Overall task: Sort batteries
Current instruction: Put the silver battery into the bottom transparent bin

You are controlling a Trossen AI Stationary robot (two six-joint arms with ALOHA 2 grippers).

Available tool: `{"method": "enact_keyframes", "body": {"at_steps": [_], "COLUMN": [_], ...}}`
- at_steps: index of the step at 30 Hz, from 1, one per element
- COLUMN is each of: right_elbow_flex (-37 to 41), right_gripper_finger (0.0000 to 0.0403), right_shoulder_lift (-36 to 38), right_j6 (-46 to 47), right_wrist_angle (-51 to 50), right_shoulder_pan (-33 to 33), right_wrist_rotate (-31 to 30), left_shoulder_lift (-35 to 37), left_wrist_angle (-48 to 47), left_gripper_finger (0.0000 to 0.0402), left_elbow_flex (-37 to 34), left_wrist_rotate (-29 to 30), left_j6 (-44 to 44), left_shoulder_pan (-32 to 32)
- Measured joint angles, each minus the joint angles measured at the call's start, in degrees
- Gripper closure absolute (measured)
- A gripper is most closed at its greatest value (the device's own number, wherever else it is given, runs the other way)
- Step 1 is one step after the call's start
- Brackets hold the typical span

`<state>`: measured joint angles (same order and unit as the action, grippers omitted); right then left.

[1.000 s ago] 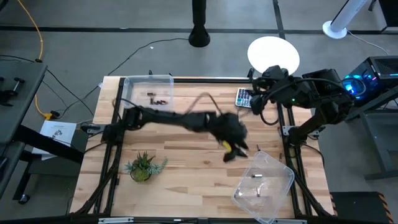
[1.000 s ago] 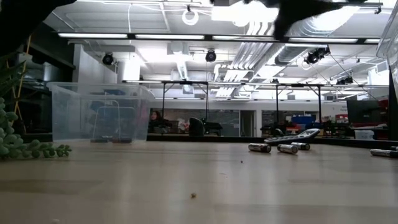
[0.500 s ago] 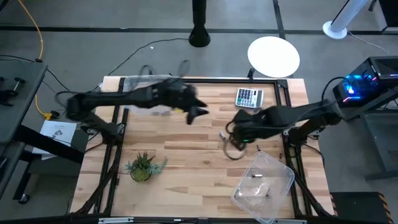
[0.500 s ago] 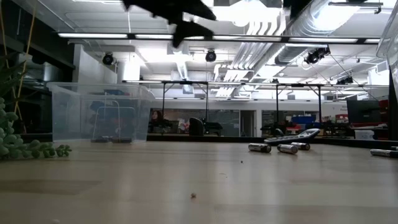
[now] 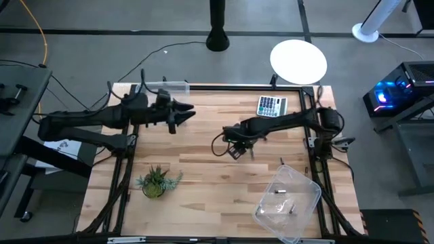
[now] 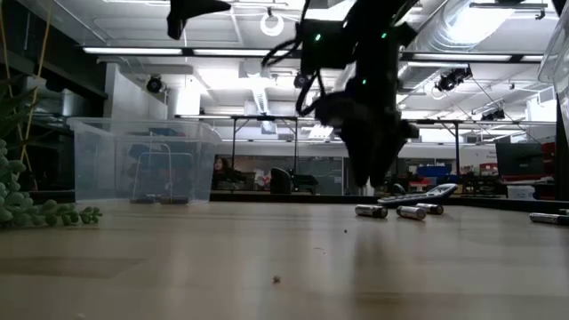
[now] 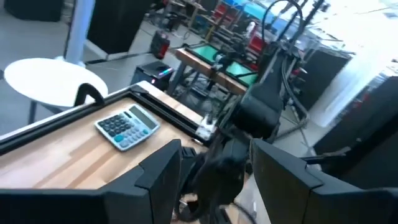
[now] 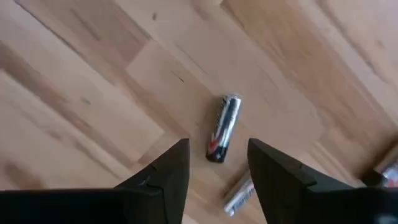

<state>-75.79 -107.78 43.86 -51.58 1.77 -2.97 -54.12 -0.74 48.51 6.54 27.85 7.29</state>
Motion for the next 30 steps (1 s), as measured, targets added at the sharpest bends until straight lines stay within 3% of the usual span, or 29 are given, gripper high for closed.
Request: {"method": "enact_keyframes", "body": {"at_steps": [13,17,20,26,30], "right_elbow_flex": [-0.9,-0.9,-0.5,-0.6,-0.5], "right_gripper_finger": [0.0259,0.0315,0.0380,0.0383,0.0383], "right_shoulder_lift": [-8.2,-8.2,-5.7,8.1,18.7], "right_j6": [-2.8,-5.1,-6.8,-3.9,1.5], "right_wrist_angle": [2.1,2.4,2.3,-0.7,-1.6], "right_shoulder_pan": [0.5,0.5,0.0,-2.6,-8.5], "right_wrist_rotate": [-0.1,0.2,-1.0,-5.7,-6.3], "left_shoulder_lift": [0.3,0.5,0.6,0.6,0.5], "left_wrist_angle": [-3.1,-2.8,-2.4,-2.4,-2.4], "left_gripper_finger": [0.0218,0.0218,0.0218,0.0218,0.0218], "left_elbow_flex": [0.0,0.0,0.0,0.0,0.0], "left_wrist_rotate": [0.2,0.1,0.1,0.3,1.3], "left_j6": [0.2,0.6,0.4,-2.4,-2.9], "left_shoulder_pan": [-0.4,-0.4,-0.4,-0.3,0.2]}}
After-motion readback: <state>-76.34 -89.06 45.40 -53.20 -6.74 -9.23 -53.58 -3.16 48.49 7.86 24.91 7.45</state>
